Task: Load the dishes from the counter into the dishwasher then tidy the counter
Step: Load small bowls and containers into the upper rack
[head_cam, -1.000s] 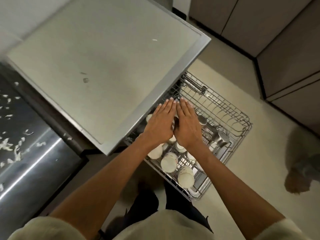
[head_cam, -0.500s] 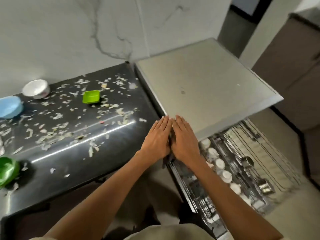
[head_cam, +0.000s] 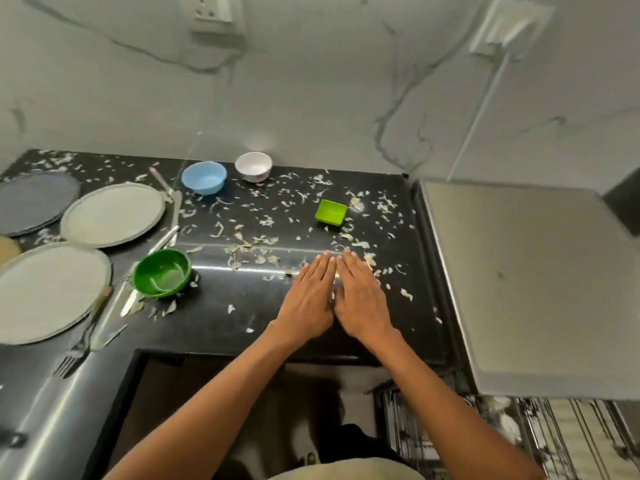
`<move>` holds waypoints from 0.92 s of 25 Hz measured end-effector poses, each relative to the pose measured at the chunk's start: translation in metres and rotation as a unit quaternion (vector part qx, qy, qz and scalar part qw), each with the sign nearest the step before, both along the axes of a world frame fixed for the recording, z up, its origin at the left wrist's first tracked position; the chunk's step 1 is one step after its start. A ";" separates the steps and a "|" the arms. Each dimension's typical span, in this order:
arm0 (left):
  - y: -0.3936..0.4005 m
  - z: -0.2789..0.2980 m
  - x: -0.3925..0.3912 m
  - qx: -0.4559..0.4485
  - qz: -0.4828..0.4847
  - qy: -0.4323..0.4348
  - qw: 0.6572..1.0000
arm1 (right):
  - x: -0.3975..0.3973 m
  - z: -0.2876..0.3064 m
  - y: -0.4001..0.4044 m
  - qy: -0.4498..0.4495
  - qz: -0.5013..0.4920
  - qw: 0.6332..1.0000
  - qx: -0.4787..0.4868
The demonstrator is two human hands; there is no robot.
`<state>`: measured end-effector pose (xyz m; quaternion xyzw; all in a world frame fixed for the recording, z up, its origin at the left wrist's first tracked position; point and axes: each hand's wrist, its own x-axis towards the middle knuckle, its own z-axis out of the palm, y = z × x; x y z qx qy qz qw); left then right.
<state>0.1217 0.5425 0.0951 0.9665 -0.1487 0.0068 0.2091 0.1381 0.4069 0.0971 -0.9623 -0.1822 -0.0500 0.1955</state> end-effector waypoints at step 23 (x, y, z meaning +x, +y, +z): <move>0.039 -0.037 0.182 0.028 0.037 0.073 0.996 | 0.209 -0.048 0.032 0.029 0.018 0.998 -0.053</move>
